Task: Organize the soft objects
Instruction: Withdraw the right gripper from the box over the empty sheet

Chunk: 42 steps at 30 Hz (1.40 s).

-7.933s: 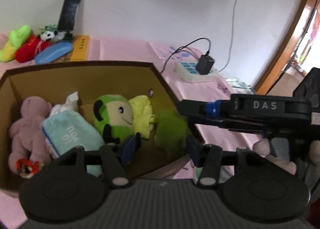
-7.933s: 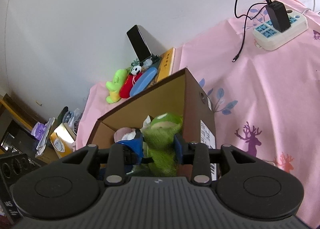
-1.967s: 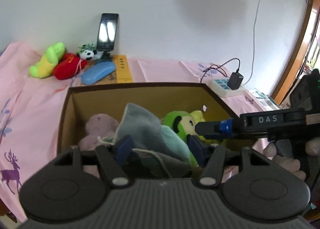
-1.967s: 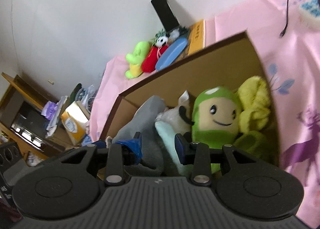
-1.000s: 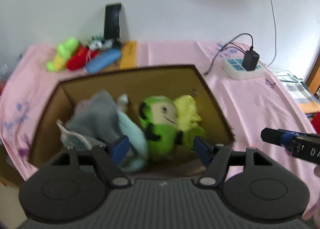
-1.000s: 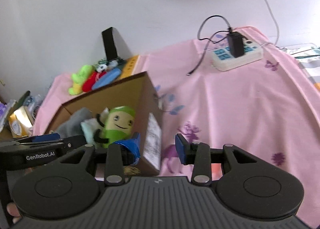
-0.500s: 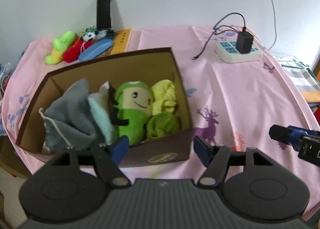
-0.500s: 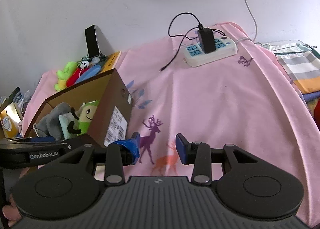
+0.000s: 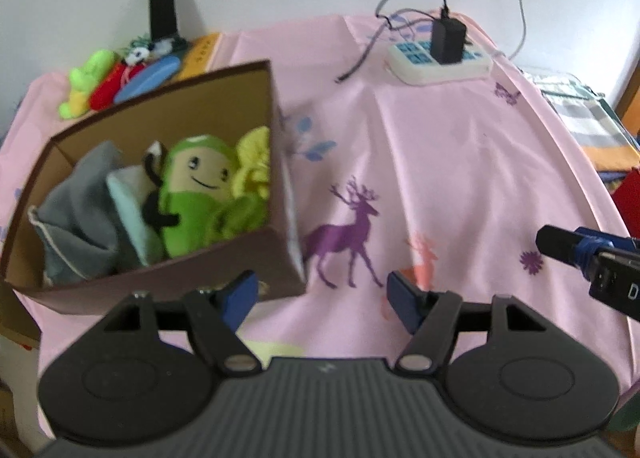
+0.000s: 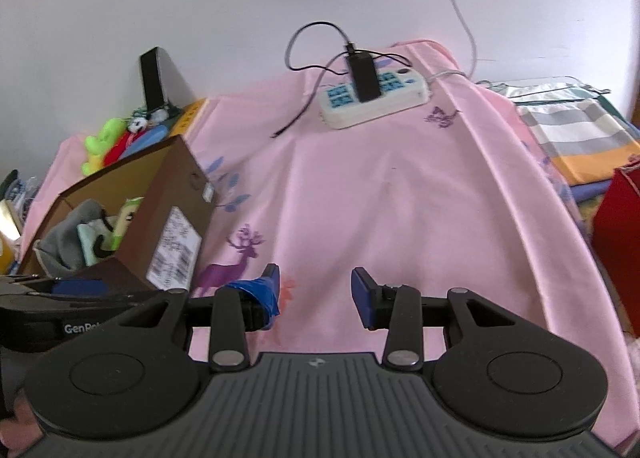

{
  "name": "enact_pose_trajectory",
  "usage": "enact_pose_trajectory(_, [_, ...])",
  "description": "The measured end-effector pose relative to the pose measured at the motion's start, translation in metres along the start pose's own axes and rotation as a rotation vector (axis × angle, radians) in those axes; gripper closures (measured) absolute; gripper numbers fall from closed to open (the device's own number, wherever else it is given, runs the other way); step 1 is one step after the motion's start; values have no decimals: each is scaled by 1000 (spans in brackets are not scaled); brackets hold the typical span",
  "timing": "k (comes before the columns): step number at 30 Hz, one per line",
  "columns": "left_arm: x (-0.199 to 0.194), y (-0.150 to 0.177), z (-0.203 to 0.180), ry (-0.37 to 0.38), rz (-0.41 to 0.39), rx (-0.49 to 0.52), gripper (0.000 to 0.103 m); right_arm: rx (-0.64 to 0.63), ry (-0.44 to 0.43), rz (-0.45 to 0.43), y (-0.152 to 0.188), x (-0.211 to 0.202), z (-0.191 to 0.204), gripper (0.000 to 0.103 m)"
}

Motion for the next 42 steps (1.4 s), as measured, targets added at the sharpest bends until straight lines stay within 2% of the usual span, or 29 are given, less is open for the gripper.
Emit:
enact_pose_trajectory(6, [15,5,-19,34,46,5,34,28,56,10,5,4,-19,80])
enact_pose_trajectory(13, [28,12,-37,43,85,32,34,59,69,70,15,11,-32,80])
enact_pose_trajectory(21, [32,15,-43,39,94,63,34,72,74,124,24,17,-36,82])
enact_pose_trajectory(30, [36,27,-23,6,140,53,34,41,39,205,31,25,-16,82])
enact_pose_trajectory(42, [25,41,18,-11,160,-3,34,-48,10,227,34,27,31,82])
Point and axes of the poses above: each gripper's, at about its wrist camera, not at the fingertips, and x roughly the way its jaws point, z to its left, y to its underside, the point moved 7 cm from there along x, roughly the way its jaws point, and after that the axes turned 12 degrees about y, right-handed, at the moved point
